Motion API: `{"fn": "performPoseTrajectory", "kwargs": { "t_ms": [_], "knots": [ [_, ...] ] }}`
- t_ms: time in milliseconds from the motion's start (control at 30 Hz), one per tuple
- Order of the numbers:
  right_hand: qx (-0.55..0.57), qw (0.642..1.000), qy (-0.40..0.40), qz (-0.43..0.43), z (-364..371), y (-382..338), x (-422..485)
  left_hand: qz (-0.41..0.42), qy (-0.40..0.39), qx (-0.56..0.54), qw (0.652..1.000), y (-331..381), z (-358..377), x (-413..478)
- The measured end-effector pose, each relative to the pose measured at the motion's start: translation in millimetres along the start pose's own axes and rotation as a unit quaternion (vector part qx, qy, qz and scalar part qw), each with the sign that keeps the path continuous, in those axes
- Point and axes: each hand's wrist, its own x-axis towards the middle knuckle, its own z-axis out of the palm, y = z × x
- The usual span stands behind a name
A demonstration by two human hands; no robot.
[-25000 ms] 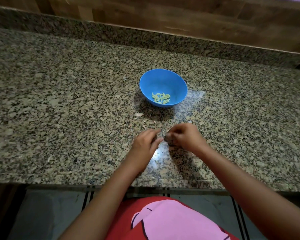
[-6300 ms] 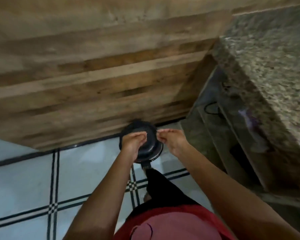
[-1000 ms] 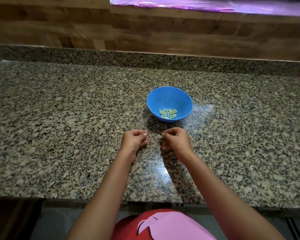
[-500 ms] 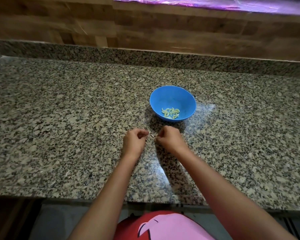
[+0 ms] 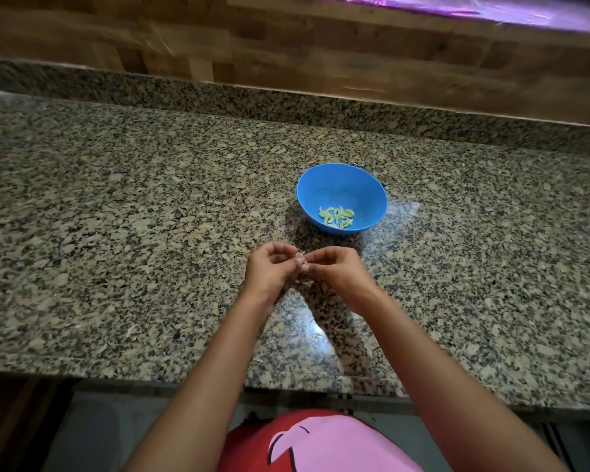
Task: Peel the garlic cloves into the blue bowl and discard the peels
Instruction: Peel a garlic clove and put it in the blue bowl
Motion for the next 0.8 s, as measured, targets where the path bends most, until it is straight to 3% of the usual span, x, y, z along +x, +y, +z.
{"fn": "performPoseTrajectory", "kwargs": {
  "t_ms": [100, 167, 267, 333, 433, 567, 800],
  "knots": [
    [0.042, 0.999, 0.021, 0.011, -4.8, 7.9, -7.1, 0.008, -0.018, 0.013, 1.000, -7.5, 6.1, -4.4],
    [0.026, 0.998, 0.050, 0.009, -11.2, 11.8, -10.0, 0.080, -0.009, 0.181, 0.980, -12.9, 8.0, -4.8],
    [-0.159, 0.981, 0.112, -0.028, -25.1, 15.3, -6.8, 0.193, -0.014, 0.379, 0.905, -21.0, 13.6, -9.5],
    [-0.325, 0.935, 0.122, -0.069, -32.8, 16.9, -5.9, 0.235, -0.021, 0.429, 0.872, -30.9, 16.2, -14.1],
    [-0.446, 0.881, 0.117, -0.100, -38.4, 21.2, -8.1, 0.259, -0.003, 0.447, 0.856, -45.8, 15.0, -17.6],
    [-0.505, 0.846, 0.112, -0.128, -40.0, 22.7, -9.6, 0.262, 0.001, 0.435, 0.861, -50.9, 13.2, -17.7],
    [-0.617, 0.742, 0.061, -0.256, -32.4, 31.9, -20.0, 0.289, -0.004, 0.455, 0.842, -54.7, 10.7, -17.0]
  ]
}}
